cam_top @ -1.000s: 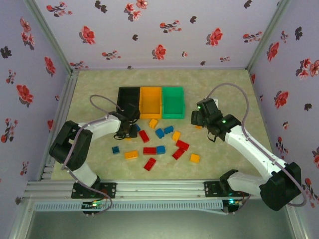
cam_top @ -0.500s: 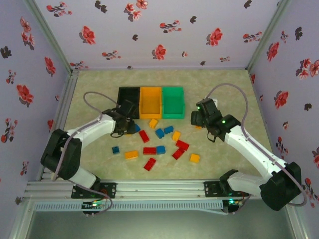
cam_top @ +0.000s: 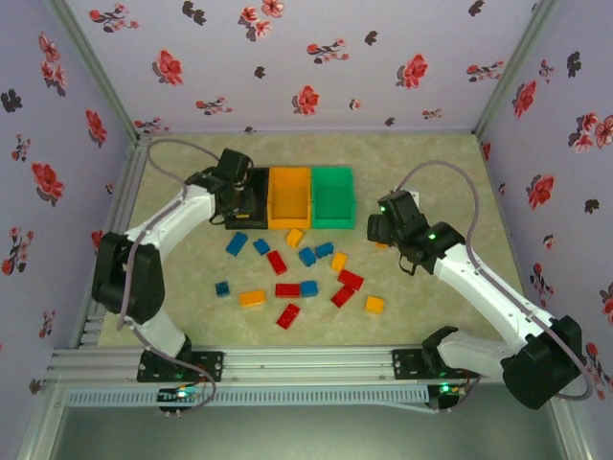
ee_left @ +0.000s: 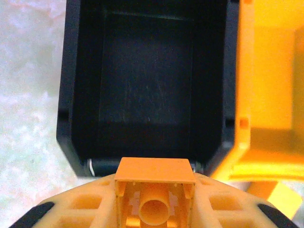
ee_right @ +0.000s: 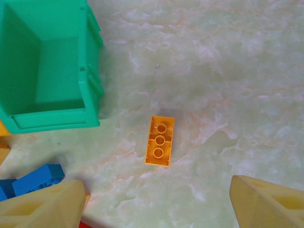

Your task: Sort the legos into containers by color

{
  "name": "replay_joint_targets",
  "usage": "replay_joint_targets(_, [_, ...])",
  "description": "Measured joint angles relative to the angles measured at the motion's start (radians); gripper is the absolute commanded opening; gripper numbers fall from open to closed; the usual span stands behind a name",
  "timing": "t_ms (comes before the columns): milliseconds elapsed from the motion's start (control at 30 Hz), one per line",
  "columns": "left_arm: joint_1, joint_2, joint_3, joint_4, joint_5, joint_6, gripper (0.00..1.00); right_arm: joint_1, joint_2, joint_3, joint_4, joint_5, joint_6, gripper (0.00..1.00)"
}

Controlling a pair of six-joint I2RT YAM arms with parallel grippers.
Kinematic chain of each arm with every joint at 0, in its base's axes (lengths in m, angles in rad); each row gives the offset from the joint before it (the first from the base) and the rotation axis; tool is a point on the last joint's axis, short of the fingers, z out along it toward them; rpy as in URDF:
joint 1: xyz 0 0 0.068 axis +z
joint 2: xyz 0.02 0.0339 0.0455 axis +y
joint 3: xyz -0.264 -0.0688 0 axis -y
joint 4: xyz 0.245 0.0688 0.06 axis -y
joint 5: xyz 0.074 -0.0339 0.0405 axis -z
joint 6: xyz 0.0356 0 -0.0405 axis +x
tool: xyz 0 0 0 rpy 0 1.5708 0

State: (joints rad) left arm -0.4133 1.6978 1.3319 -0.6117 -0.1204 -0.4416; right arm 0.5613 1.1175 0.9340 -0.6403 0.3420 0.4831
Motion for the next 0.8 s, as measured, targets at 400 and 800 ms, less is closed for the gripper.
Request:
replay_joint_targets(400, [0.099, 0.219, 0.212, 0.026, 0.102, 0.070, 0.46, 0.010, -0.029, -0.045, -0.018, -0.001, 0.016, 0.81])
replay_joint_targets(800, [0.100, 0.143, 0.096, 0.131, 0.150, 0.067, 0.60, 0.049, 0.049, -0.051, -0.016, -0.002, 0.015, 0.81])
